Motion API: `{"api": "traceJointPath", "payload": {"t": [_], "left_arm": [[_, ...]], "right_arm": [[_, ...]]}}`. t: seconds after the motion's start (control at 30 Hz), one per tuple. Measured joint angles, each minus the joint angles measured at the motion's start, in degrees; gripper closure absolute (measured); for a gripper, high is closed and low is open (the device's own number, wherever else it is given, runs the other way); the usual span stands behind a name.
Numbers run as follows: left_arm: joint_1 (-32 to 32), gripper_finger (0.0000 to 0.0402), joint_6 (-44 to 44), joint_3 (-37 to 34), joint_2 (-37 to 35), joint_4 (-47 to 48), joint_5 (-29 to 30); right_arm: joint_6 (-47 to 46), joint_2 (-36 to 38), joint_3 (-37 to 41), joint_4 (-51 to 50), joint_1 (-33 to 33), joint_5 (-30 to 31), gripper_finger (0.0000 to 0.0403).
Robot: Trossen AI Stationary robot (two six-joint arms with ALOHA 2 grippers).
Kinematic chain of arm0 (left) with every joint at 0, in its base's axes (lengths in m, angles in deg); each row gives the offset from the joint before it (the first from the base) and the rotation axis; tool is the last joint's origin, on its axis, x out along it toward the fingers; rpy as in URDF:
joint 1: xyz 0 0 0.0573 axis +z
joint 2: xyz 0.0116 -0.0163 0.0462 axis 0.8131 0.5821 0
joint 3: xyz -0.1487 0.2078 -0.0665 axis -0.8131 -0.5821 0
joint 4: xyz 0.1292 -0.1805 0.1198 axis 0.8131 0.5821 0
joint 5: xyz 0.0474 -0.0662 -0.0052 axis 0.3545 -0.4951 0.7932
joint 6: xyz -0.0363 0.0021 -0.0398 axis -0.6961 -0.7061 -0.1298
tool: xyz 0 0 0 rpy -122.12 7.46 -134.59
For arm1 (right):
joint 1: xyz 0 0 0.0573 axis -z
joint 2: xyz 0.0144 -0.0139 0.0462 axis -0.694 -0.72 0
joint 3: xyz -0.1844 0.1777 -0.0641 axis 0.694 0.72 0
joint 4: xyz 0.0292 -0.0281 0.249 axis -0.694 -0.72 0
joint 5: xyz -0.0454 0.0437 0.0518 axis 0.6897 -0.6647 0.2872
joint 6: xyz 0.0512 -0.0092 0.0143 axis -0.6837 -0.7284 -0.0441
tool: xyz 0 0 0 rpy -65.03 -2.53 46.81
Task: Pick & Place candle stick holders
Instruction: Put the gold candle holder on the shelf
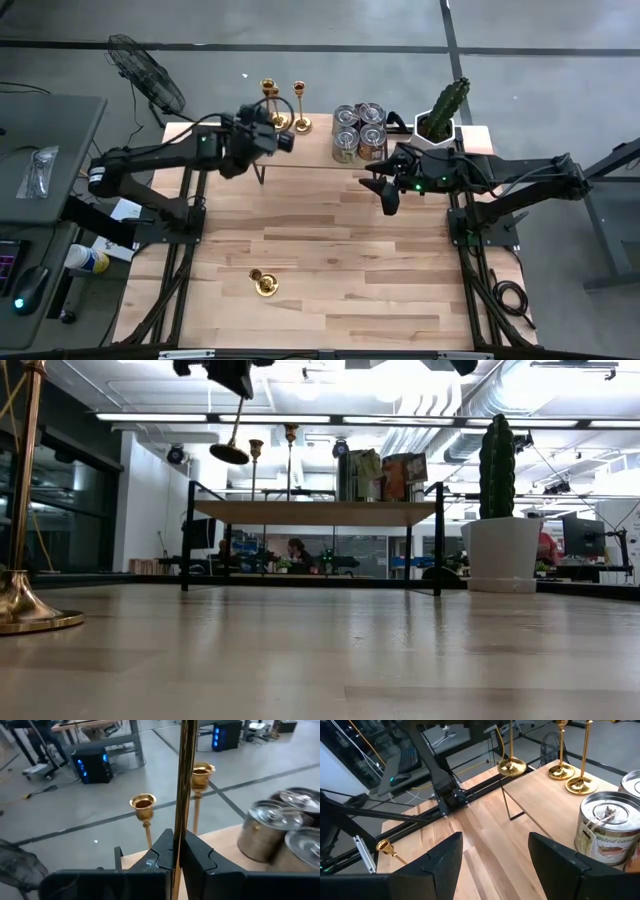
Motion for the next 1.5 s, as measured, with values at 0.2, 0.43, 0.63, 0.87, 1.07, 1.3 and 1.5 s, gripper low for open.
{"api": "traceJointPath", "payload": {"t": [0.2,0.43,0.63,0.87,1.07,1.3,1.5], "left_arm": [[3.76,0.0392,0.56,-6.15,-0.19,-7.57,-4.35],[6.71,0.0392,1.62,-11.26,-0.37,-15.36,-4.85],[9.59,0.0392,1.83,-13.38,-0.37,-19.11,-5.70],[9.98,0.0392,3.75,-16.15,-0.37,-24.83,-6.63],[10.03,0.0392,4.49,-17.24,-0.37,-25.31,-6.20],[10.03,0.0391,4.77,-17.32,-0.37,-25.04,-5.82],[10.03,0.0391,4.77,-17.32,-0.37,-24.89,-5.66]], "right_arm": [[0.00,0.00,0.00,-0.02,-0.02,-0.08,0.0184],[0.02,-0.02,0.00,-0.33,-0.02,-1.79,0.0184],[0.06,-0.04,0.00,-0.55,0.00,-3.02,0.0184],[0.17,-0.04,0.00,-0.60,-0.02,-3.30,0.0184],[0.23,-0.04,0.02,-0.63,-0.02,-3.30,0.0184],[1.33,-0.04,0.02,-0.63,-0.02,-3.28,0.0184],[1.33,-0.04,0.04,-0.65,-0.02,-3.28,0.0184]]}}
